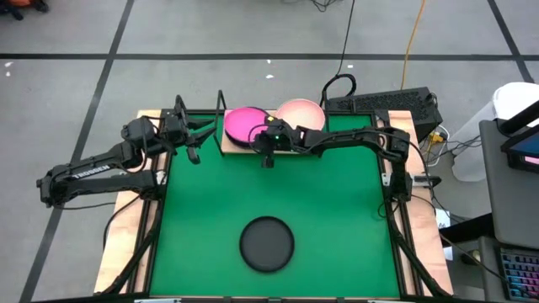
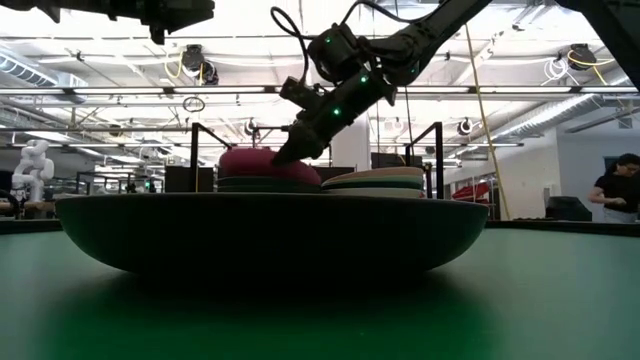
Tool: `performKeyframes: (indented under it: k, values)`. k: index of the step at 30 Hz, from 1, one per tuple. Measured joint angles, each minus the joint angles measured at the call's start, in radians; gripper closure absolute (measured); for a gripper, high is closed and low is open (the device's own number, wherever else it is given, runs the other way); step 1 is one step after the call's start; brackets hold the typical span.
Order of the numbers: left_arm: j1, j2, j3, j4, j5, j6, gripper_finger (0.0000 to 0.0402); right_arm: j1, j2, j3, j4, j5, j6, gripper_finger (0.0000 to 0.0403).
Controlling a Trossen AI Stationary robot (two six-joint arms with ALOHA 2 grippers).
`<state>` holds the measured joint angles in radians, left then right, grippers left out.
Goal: Place and stack plates onto a shelf
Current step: Stack the pink plate on top of the black plate, then stack the black plate on top of the pink plate
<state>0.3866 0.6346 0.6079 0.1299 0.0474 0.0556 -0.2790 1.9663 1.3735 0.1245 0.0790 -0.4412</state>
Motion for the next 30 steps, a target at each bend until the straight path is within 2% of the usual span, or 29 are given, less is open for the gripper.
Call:
performKeyframes:
  k: [12, 19, 24, 30]
  values:
    - [-0.003, 0.0, 0.0, -0.004, 0.002, -0.038, 0.0277, 0.021, -0.047, 0.0, -0.044, 0.0, -0.005, 0.0263]
    - [-0.058, 0.028, 0.0, -0.093, 0.028, -0.011, 0.0277, 0.064, -0.116, 0.0, -0.124, 0.026, -0.027, 0.0229]
    - [-0.15, 0.091, 0.0, -0.117, 0.028, -0.011, 0.0277, 0.081, -0.24, -0.048, -0.202, 0.052, -0.007, 0.023]
    - [-0.263, 0.193, 0.0, -0.169, 0.013, -0.01, 0.0277, 0.119, -0.485, -0.295, -0.194, 0.063, 0.089, 0.0237]
